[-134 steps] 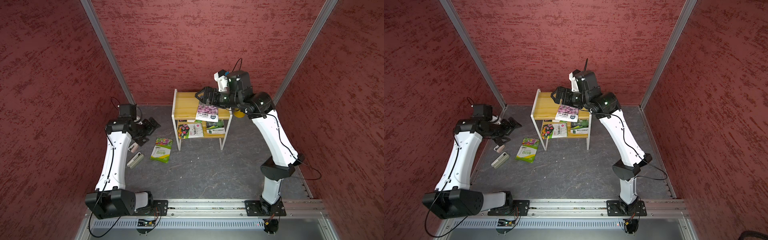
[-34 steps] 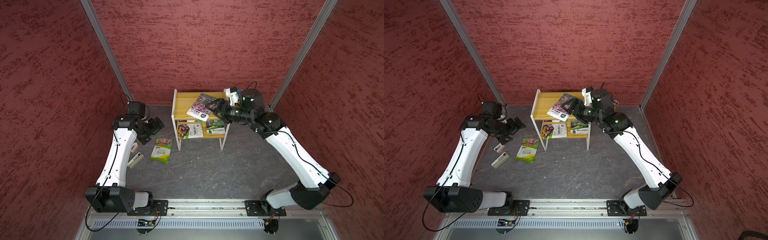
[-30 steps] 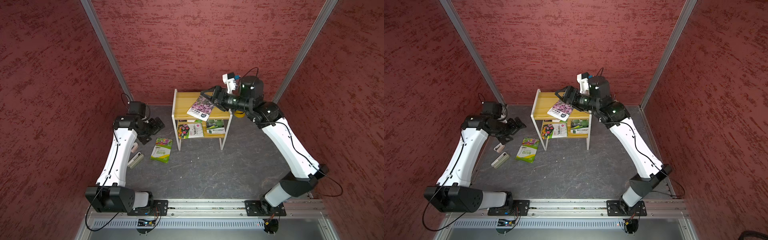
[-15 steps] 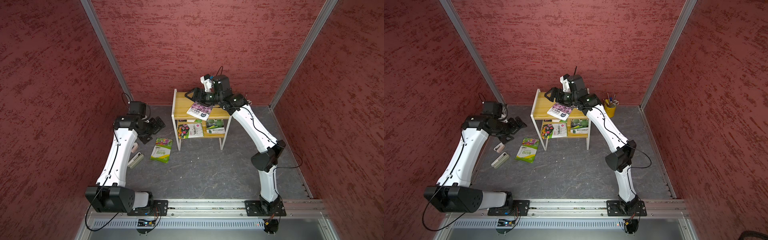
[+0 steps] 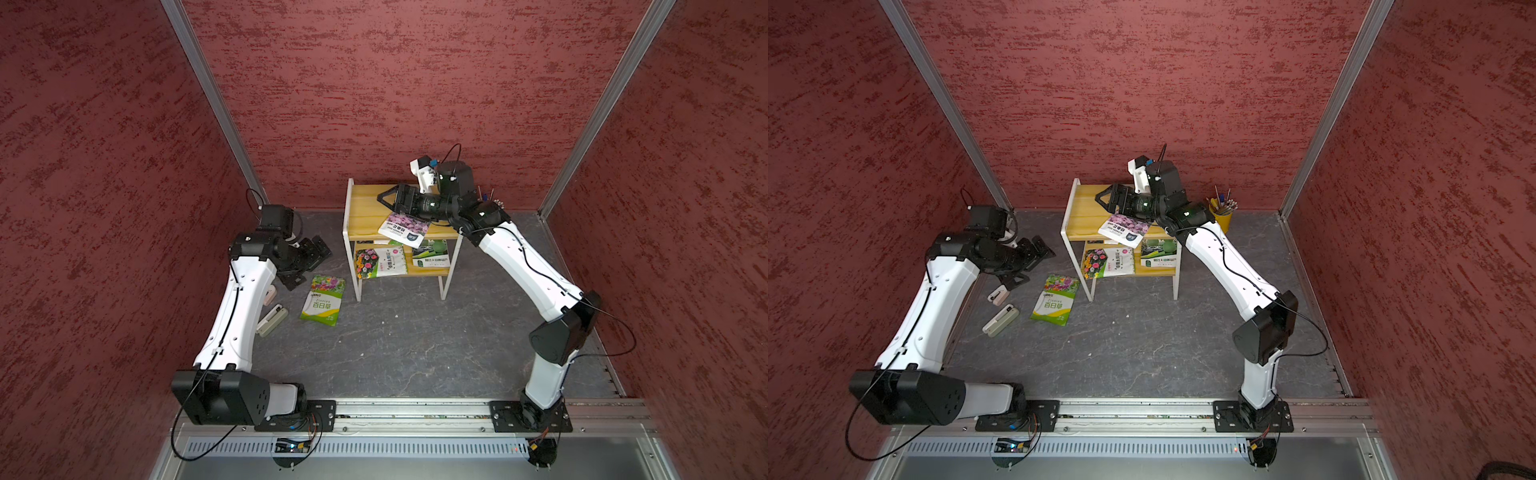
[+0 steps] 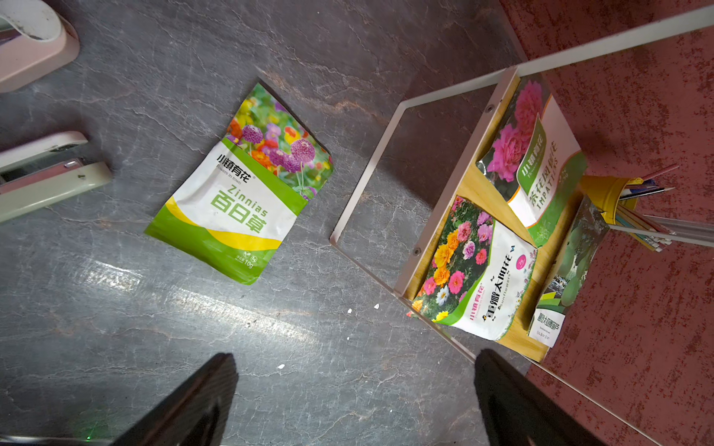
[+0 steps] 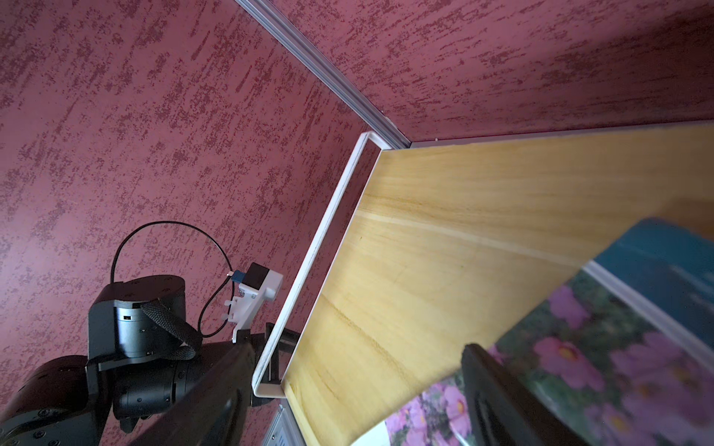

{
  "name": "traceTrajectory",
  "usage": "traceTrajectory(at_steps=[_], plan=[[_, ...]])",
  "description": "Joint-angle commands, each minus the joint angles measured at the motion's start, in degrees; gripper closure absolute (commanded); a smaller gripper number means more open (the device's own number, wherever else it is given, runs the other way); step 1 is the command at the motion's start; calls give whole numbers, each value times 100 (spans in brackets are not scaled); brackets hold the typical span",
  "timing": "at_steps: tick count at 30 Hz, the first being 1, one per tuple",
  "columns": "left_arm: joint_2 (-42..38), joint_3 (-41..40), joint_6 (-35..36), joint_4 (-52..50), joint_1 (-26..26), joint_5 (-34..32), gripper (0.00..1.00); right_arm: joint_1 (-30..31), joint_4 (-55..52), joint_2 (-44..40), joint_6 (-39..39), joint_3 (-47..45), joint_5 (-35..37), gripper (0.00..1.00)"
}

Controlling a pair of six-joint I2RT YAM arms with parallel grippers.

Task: Take the seed bag off the shelf
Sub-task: Pick up the seed packet from the shelf.

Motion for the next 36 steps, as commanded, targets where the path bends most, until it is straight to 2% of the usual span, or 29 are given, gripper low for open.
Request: traceTrajectory(at_steps=[1,3,8,12,17,20,23,26,30,36], plan=[[1,-40,-61,98,3,25,0,-34,-212,8,83,-138,-9,12],[5,-30,-59,91,3,20,0,-28,-216,24,96,-59,-23,11],[-28,-29,-81,100,3,9,0,-30,-262,65,166,290,-102,2],[-30,-25,-76,99,4,7,0,-34,-233,39,266,621,-84,2],[-22,-13,-81,101,4,-1,0,-32,-779,-17,212,1324,-52,2],[5,-22,-84,123,5,16,0,-29,-1101,-312,137,1316,46,2],[20,-31,-60,131,-4,11,0,-27,-1449,-817,59,828,237,2],[31,-38,-40,122,-10,-6,0,-32,-1544,-1506,81,-113,442,2],[-30,-92,-39,186,-32,-9,0,-34,-1067,-2576,393,-1795,669,2],[3,-110,-18,150,-79,24,0,-30,-417,-3078,751,-3069,647,2]])
